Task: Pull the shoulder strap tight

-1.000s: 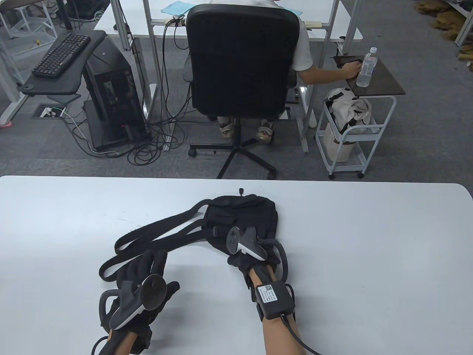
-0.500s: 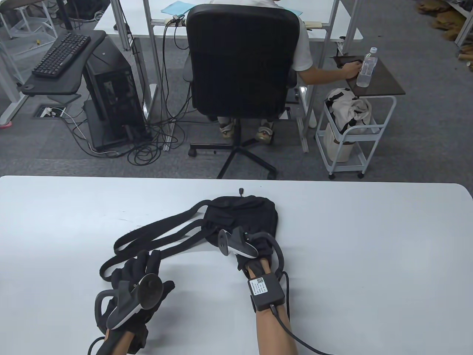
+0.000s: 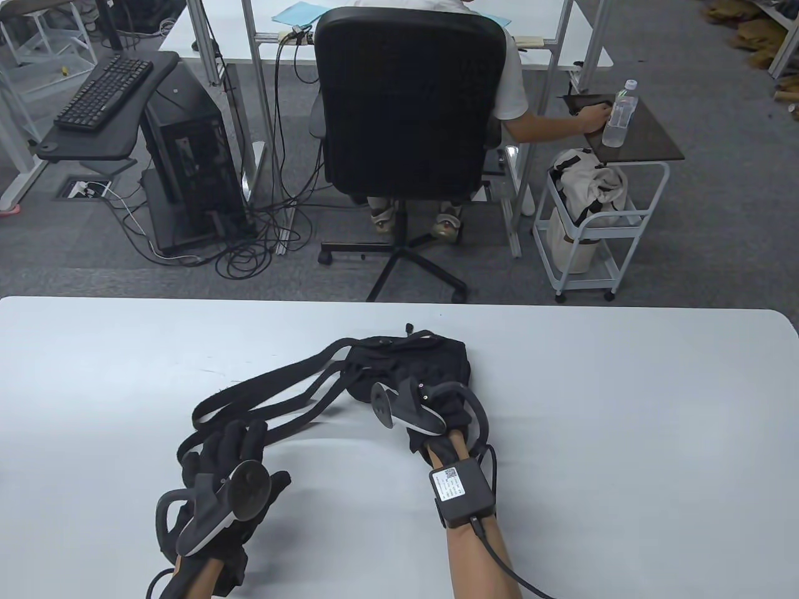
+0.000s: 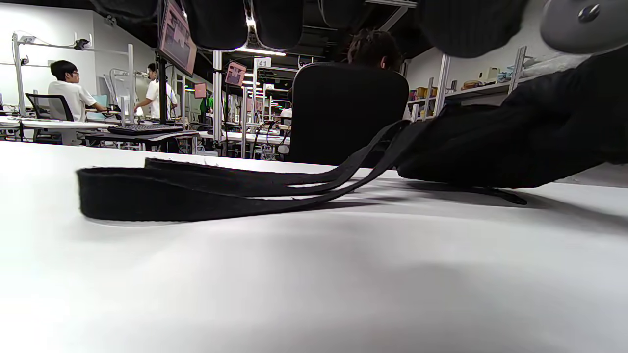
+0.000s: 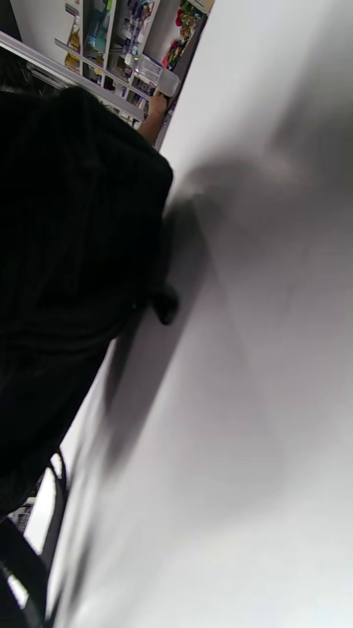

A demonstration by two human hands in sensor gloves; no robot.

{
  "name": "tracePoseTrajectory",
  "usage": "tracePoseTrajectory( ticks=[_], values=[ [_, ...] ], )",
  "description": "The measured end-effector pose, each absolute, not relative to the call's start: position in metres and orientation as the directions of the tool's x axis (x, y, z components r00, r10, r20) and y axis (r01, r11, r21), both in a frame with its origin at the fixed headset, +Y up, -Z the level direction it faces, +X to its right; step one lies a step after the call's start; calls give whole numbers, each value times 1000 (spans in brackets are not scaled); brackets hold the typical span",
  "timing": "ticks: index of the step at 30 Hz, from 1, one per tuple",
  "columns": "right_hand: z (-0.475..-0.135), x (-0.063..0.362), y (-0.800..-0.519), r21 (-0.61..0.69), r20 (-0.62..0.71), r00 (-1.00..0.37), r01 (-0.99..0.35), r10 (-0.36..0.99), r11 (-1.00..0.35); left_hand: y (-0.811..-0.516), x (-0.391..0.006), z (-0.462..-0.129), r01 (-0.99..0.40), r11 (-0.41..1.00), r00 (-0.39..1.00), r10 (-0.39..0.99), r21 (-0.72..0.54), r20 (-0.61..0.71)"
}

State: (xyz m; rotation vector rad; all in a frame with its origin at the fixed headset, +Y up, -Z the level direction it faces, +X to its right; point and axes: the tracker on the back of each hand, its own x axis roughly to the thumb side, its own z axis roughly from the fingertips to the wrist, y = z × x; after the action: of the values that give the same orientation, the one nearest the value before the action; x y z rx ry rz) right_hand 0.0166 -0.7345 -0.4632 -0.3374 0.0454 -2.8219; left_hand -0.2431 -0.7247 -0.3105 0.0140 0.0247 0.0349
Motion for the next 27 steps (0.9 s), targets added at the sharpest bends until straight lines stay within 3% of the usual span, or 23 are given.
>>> tracePoseTrajectory(
  ticks=[16,21,27],
  values=[
    [-406,31,-643,-329,279,-901,234,-331,-915,-721,-244,-309,-51,998,998,52,44,-26],
    [-373,38,-634,-361,298,-898,208,-324,-909,-719,-244,-306,-61,996,998,63,59,-22],
    [-338,42,-651,-353,344,-884,191,-317,-916,-718,-244,-306,-68,995,997,69,69,-19]
  ],
)
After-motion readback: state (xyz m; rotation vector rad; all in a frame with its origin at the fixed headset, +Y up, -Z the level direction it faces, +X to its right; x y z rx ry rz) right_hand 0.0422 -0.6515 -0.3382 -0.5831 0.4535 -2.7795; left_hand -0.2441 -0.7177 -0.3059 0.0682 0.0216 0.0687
